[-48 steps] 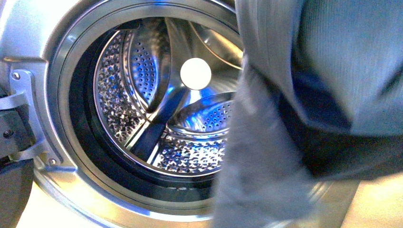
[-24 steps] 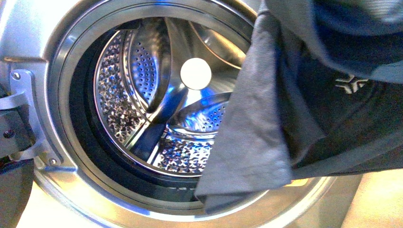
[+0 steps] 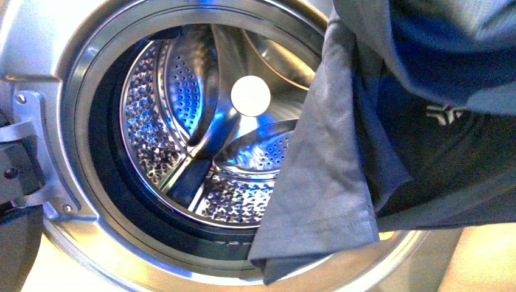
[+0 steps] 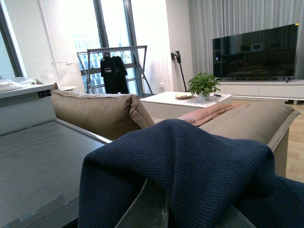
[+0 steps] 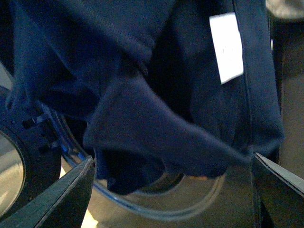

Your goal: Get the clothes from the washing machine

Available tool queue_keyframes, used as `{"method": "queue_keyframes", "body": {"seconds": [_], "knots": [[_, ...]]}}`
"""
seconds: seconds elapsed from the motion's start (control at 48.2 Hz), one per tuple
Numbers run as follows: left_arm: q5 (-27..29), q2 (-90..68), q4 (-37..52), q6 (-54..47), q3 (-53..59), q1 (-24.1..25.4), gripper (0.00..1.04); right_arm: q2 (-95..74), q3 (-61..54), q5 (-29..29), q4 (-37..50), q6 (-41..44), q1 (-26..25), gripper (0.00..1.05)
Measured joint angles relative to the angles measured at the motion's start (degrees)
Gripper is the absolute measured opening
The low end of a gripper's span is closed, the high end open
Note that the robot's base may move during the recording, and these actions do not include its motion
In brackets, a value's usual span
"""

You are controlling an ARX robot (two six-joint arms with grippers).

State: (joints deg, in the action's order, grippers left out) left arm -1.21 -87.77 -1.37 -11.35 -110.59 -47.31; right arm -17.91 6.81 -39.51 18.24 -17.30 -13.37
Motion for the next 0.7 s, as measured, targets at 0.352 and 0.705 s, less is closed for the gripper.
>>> {"method": "queue_keyframes", "body": {"seconds": [0.352,0.705], "knots": [[0.02,0.0,0.0,0.0,0.0,0.0,0.05,-18.23,11.58,-0.07,13.11,4.37,6.29,0.97],[0.02,0.0,0.0,0.0,0.0,0.0,0.05,-33.27,20.22,-1.01,24.5,1.33,10.95,0.97]]}}
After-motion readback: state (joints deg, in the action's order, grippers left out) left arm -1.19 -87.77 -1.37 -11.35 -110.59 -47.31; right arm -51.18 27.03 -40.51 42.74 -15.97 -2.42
